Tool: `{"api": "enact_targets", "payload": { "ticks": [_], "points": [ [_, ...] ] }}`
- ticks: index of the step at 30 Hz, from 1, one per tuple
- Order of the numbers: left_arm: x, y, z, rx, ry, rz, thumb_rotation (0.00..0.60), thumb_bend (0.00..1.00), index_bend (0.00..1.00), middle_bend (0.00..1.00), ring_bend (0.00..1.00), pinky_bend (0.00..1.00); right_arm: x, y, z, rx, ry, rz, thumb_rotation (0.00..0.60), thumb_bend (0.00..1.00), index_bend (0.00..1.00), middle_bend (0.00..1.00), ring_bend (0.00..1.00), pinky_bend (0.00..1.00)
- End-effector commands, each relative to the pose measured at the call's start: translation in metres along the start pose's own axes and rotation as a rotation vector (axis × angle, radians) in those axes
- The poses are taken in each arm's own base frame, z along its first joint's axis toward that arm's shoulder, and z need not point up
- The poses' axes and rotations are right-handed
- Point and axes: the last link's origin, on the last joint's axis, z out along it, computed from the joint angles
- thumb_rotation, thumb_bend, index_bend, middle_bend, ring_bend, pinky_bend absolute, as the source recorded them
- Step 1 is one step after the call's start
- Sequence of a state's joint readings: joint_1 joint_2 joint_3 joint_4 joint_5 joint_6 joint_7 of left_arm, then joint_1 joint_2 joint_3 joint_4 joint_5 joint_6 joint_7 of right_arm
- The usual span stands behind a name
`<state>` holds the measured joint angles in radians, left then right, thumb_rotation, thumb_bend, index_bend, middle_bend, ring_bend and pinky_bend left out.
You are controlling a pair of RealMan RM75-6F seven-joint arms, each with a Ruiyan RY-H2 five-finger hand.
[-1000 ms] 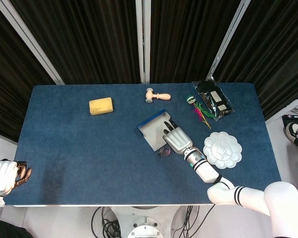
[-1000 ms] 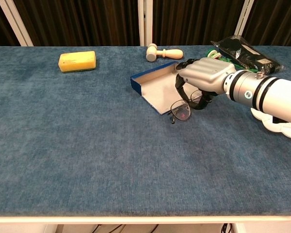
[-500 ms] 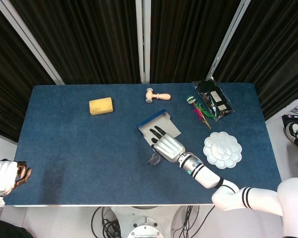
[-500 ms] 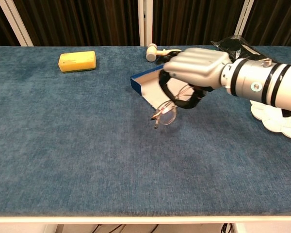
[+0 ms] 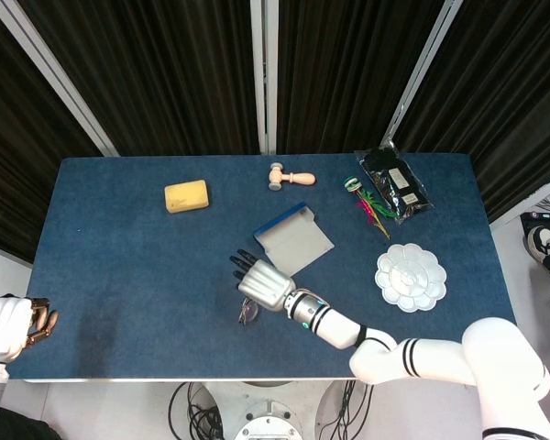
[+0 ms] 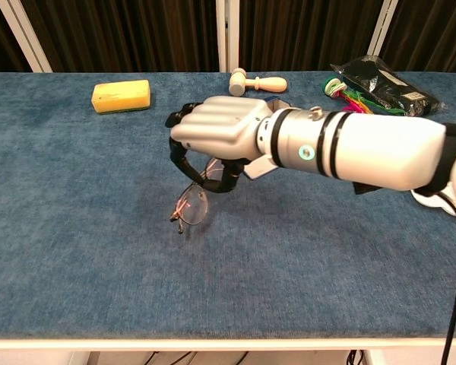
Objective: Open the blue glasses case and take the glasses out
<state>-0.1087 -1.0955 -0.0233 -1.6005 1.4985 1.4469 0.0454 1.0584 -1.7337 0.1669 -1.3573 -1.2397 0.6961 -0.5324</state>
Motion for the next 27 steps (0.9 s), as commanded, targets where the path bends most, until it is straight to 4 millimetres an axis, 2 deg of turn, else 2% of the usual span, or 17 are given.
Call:
{"api": "enact_targets", "payload": {
  "ticks": [1,3,6,10,13,17,22,27],
  "points": [
    [0.000,0.000,0.000,0.000,0.001,-0.001,0.600,0.39,0.84,0.99,0.84,0.66,0.002,-0.006,0.010,-0.006,-0.006,-0.005,0.600,0.35,0.12,0.20,0.00,0.00],
    [0.000,0.000,0.000,-0.001,0.001,-0.001,0.600,0.39,0.84,0.99,0.84,0.66,0.003,-0.006,0.009,-0.011,-0.013,-0.010,0.600,0.33,0.03,0.18,0.00,0.00],
    [0.000,0.000,0.000,-0.001,0.000,-0.002,0.600,0.39,0.84,0.99,0.84,0.66,0.006,0.005,0.002,-0.045,-0.020,-0.009,0.600,0.30,0.00,0.16,0.00,0.00],
    [0.000,0.000,0.000,-0.001,0.002,-0.002,0.600,0.39,0.84,0.99,0.84,0.66,0.018,0.038,-0.022,-0.154,0.014,0.015,0.600,0.28,0.00,0.15,0.00,0.00],
    [0.000,0.000,0.000,-0.001,0.000,0.000,0.600,0.39,0.84,0.99,0.84,0.66,0.023,0.073,-0.056,-0.277,0.044,0.029,0.600,0.28,0.00,0.14,0.00,0.00],
    [0.000,0.001,0.000,0.000,0.000,0.004,0.600,0.39,0.84,0.99,0.84,0.66,0.021,0.113,-0.117,-0.449,0.074,0.047,0.600,0.28,0.00,0.14,0.00,0.00],
    [0.000,0.001,0.000,0.002,0.003,0.006,0.600,0.39,0.84,0.99,0.84,0.66,0.010,0.139,-0.190,-0.615,0.106,0.080,0.600,0.28,0.00,0.13,0.00,0.00],
    [-0.001,0.001,0.000,0.003,0.004,0.008,0.600,0.39,0.84,0.99,0.84,0.66,-0.007,0.145,-0.264,-0.759,0.150,0.161,0.600,0.28,0.00,0.11,0.00,0.00]
  ]
}}
